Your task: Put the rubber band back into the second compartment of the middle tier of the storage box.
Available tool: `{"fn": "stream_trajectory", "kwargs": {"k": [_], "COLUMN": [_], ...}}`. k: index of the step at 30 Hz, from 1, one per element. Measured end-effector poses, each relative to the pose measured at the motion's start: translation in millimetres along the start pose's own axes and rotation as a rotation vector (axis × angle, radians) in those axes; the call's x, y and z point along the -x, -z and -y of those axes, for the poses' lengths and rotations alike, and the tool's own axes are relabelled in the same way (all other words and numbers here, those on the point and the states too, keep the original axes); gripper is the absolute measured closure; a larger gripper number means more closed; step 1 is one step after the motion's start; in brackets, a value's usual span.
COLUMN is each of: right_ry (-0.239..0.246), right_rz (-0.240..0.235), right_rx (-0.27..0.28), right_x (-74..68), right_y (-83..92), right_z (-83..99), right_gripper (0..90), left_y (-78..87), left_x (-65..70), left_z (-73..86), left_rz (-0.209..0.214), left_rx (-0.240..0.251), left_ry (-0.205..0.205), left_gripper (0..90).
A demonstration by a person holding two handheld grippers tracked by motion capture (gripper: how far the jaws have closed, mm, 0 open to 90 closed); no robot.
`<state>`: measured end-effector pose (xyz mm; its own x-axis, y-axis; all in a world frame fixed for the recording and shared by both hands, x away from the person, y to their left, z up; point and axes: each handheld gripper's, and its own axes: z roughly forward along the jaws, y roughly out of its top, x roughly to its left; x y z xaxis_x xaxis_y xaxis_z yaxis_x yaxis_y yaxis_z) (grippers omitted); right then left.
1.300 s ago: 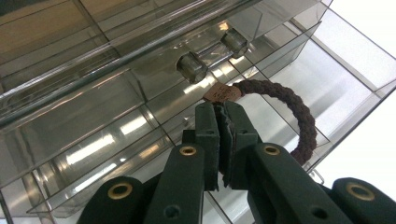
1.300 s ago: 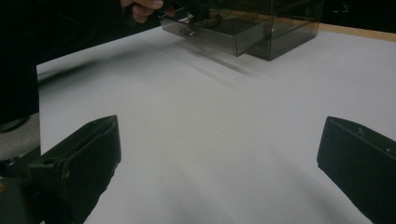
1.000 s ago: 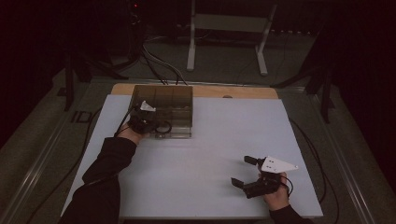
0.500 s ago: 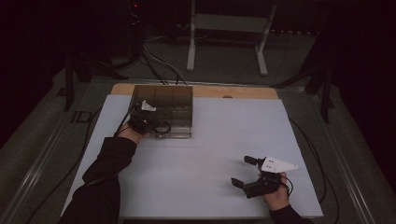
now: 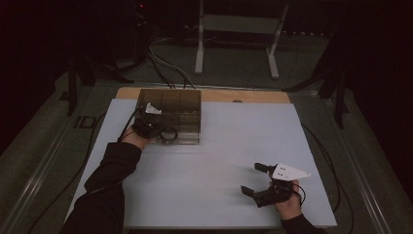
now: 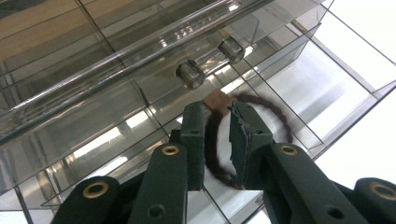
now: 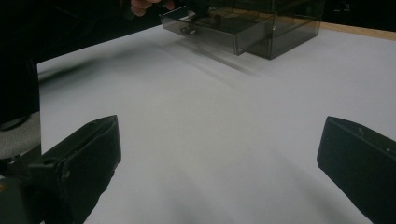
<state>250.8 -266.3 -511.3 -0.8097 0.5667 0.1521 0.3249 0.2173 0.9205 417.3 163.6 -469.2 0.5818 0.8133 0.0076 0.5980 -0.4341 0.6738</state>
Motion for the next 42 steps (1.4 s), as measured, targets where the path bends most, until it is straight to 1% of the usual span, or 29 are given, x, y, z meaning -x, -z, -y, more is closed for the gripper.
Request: {"fn": "stream_trajectory", "kwargs": {"k": [2, 3, 4, 6, 7, 8, 9, 10, 11, 12, 14, 15, 16, 19, 21, 22, 23, 24, 25, 28, 29, 31, 32, 33, 35, 37, 39, 40, 42], "right_ry": [0.004, 0.003, 0.001, 0.004, 0.004, 0.004, 0.004, -0.003, -0.003, -0.001, 0.002, 0.002, 0.000, 0.003, -0.003, 0.000, 0.003, 0.003, 0.001, 0.000, 0.000, -0.005, -0.006, -0.003, -0.003, -0.006, -0.006, -0.003, -0.005], "right_rz": [0.000, 0.000, 0.000, -0.001, -0.001, -0.001, 0.000, -0.002, -0.002, -0.001, -0.002, -0.002, -0.002, -0.002, -0.003, -0.002, -0.001, -0.001, -0.002, -0.001, -0.001, -0.002, -0.003, -0.002, -0.002, -0.002, -0.004, -0.003, -0.004], "right_rx": [0.000, 0.000, 0.001, -0.001, 0.000, 0.000, 0.001, 0.001, 0.001, -0.002, 0.001, 0.001, 0.000, 0.001, 0.001, -0.001, 0.000, 0.000, 0.001, 0.001, 0.001, 0.004, 0.003, 0.002, 0.004, 0.005, 0.003, 0.004, 0.005], "right_x": [-0.6, -0.4, -0.1, -0.5, -0.7, -0.7, -0.5, 0.3, 0.3, -0.1, -0.4, -0.4, -0.3, -0.8, 0.0, -0.2, -0.5, -0.5, -0.5, -0.4, -0.4, -0.2, -0.2, -0.4, -0.3, 0.0, -0.2, -0.5, -0.4], "right_y": [0.3, 0.2, 0.1, 0.1, 0.3, 0.3, 0.3, 0.0, 0.0, 0.0, 0.0, 0.0, -0.2, 0.1, -0.3, -0.4, -0.2, -0.2, -0.1, -0.4, -0.4, -0.5, -0.7, -0.6, -0.5, -0.5, -0.7, -0.5, -0.6], "right_z": [-0.1, -0.2, -0.2, 0.0, -0.1, -0.1, -0.2, 0.1, 0.1, 0.1, -0.3, -0.3, -0.1, -0.2, 0.0, 0.0, -0.1, -0.1, -0.3, -0.2, -0.2, -0.4, -0.2, -0.3, -0.5, -0.5, -0.4, -0.6, -0.7], "right_gripper": [0.0, 0.0, 0.0, 0.0, 0.0, 0.0, 0.0, 0.0, 0.0, 0.0, 0.0, 0.0, 0.0, 0.0, 0.0, 0.0, 0.0, 0.0, 0.0, 0.0, 0.0, 0.0, 0.0, 0.0, 0.0, 0.0, 0.0, 0.0, 0.0], "left_y": [0.8, 2.0, 2.0, 4.9, 4.9, 6.0, 7.3, 8.8, 10.3, 11.4, 13.4, 14.5, 15.5, 19.4, 23.1, 26.6, 26.6, 29.2, 31.5, 37.3, 39.8, 45.1, 47.8, 52.7, 55.1, 61.2, 66.0, 68.2, 73.0], "left_x": [1.1, 1.7, 1.7, 2.6, 2.6, 2.7, 2.5, 2.3, 2.4, 2.8, 4.2, 4.7, 5.4, 7.9, 8.4, 9.2, 9.2, 9.6, 9.8, 11.3, 11.5, 11.7, 11.5, 11.3, 11.3, 11.6, 11.1, 10.8, 9.4], "left_z": [-0.8, -1.4, -1.4, -2.2, -2.2, -2.7, -3.2, -3.4, -3.7, -4.1, -4.5, -4.4, -4.3, -4.0, -3.9, -3.5, -3.5, -3.1, -2.7, -1.7, -1.4, -1.2, -0.7, 0.1, 0.6, 2.8, 5.1, 6.2, 9.7], "left_rz": [-0.016, -0.027, -0.027, -0.016, -0.016, -0.021, -0.018, -0.014, -0.010, -0.004, -0.003, -0.004, -0.004, -0.002, 0.007, 0.019, 0.019, 0.037, 0.045, 0.047, 0.054, 0.062, 0.061, 0.052, 0.052, 0.031, 0.020, 0.017, 0.014], "left_rx": [0.005, 0.012, 0.012, 0.032, 0.032, 0.034, 0.042, 0.049, 0.052, 0.056, 0.054, 0.055, 0.056, 0.061, 0.066, 0.070, 0.070, 0.077, 0.084, 0.096, 0.103, 0.112, 0.119, 0.141, 0.150, 0.179, 0.189, 0.192, 0.218], "left_ry": [-0.005, 0.003, 0.003, 0.014, 0.014, 0.016, 0.031, 0.039, 0.046, 0.047, 0.042, 0.045, 0.051, 0.043, 0.054, 0.054, 0.054, 0.055, 0.055, 0.058, 0.052, 0.054, 0.058, 0.069, 0.070, 0.068, 0.065, 0.069, 0.074], "left_gripper": [62.2, 58.1, 55.1, 48.6, 46.2, 46.2, 44.1, 39.7, 39.7, 38.0, 31.2, 31.2, 27.1, 23.7, 17.2, 16.5, 13.9, 13.9, 11.2, 7.7, 7.7, 2.3, 1.5, 1.4, 0.3, 0.3, 0.3, 0.3, 0.3]}}
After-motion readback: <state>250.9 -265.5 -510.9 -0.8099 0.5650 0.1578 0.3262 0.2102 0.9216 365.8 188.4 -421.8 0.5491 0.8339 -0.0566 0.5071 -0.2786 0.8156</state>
